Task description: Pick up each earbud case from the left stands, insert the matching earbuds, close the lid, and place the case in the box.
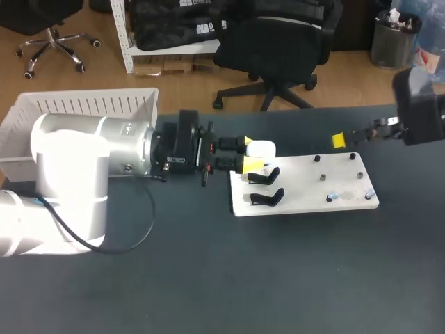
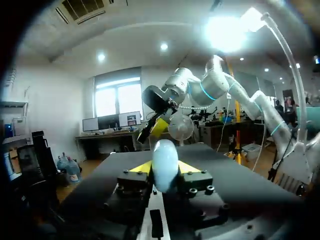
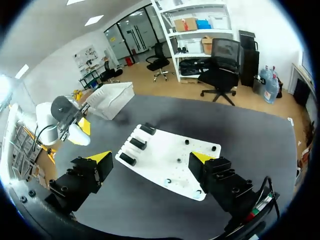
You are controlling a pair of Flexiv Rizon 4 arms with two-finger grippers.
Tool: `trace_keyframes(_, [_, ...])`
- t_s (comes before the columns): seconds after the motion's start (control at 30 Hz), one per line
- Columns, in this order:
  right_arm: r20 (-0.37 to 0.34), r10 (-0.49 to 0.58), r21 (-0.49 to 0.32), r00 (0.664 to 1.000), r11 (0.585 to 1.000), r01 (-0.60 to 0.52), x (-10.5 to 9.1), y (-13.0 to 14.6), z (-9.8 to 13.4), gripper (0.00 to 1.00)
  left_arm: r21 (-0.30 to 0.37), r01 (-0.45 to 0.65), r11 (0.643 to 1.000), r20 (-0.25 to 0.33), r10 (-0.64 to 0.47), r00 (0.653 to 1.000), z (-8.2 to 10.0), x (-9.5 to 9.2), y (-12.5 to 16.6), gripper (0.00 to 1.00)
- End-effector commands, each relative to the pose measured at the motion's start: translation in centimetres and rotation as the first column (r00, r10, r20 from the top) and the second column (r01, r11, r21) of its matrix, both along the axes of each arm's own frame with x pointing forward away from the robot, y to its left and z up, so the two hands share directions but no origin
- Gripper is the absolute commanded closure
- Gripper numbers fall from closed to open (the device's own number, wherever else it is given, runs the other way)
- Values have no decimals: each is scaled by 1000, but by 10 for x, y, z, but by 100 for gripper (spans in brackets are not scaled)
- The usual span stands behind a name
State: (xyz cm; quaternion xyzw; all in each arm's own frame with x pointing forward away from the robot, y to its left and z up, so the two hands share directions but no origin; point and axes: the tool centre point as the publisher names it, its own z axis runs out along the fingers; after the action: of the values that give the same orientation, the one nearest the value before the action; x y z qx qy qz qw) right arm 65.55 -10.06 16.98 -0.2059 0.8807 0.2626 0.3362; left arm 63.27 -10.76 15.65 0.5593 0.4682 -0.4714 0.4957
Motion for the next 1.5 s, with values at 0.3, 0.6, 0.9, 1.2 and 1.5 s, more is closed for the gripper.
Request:
trace_keyframes(0.3, [3,96,-11,995,995,-96,-48,48,7,0,-4,2,1000,-4,-2,1000,-6,13,3,100])
trace_keyframes(0.6, [-33,157,0,987,988,-157,-59,84,-7,0,-2,6,1000,1,-6,1000,-10,18,-5,100])
trace_keyframes(0.9, [-32,180,16,983,984,-180,-52,103,-3,0,-33,0,999,-17,0,1000,-11,17,-7,100])
trace_keyframes(1.2, [-34,185,25,982,983,-184,-43,110,-6,0,-23,8,1000,-31,-8,999,-13,15,-6,100])
trace_keyframes(1.5, [-46,186,31,982,982,-184,-34,115,-8,0,-18,6,1000,-34,-7,999,-13,14,-6,100])
